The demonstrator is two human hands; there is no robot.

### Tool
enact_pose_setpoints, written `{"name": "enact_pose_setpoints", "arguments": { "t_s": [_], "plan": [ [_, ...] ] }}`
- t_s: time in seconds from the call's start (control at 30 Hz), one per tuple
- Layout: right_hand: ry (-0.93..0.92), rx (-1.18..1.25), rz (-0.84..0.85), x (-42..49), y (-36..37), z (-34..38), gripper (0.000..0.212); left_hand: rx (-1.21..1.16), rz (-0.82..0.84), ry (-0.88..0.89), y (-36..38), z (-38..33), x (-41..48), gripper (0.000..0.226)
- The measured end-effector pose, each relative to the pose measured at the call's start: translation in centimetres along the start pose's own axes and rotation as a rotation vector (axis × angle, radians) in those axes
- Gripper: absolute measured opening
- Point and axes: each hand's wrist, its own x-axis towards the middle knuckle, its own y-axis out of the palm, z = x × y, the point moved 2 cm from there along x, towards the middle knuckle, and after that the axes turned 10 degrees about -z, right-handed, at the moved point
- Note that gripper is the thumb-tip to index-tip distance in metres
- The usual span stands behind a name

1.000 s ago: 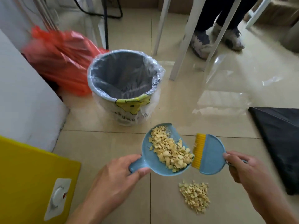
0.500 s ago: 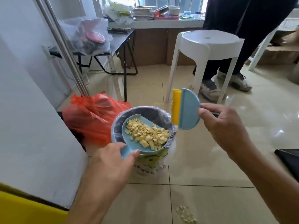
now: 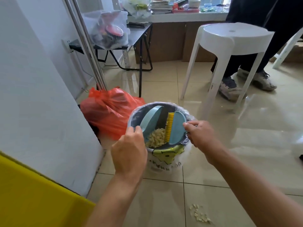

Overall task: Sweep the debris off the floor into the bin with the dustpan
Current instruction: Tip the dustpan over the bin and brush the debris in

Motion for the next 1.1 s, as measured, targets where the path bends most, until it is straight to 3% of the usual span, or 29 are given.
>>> {"name": "enact_pose_setpoints", "arguments": {
  "t_s": [0.2, 0.43, 0.6, 0.8, 0.97, 1.1],
  "plan": [
    [-0.131, 0.094, -0.043, -1.6, -0.1, 1.5, 0.031, -0.236, -0.069, -0.072, -0.4, -0.3, 0.1, 0.042],
    [-0.209, 0.064, -0.059, -2.9, 1.1, 2.8, 0.037, -0.297, -0.140, -0.048, -0.8, -0.9, 0.8, 0.048],
    [-0.231, -0.097, -0.030, -1.5, 1.0, 2.3, 0.028, -0.478, -0.122, -0.130, -0.6, 0.3, 0.6, 0.039],
    [-0.299, -0.375, 0.026, 0.4, 0.7, 1.4, 0.030, -0.525, -0.134, -0.199, 0.4, 1.7, 0.0, 0.041],
    [-0.338, -0.435, 0.034, 0.5, 0.6, 1.7, 0.031, -0.625, -0.166, -0.235, 0.1, 1.6, 0.6, 0.043],
    [-0.338, -0.433, 0.024, 0.9, 0.8, 1.9, 0.028, -0.701, -0.155, -0.320, -0.1, 1.7, 0.9, 0.029]
  ]
}}
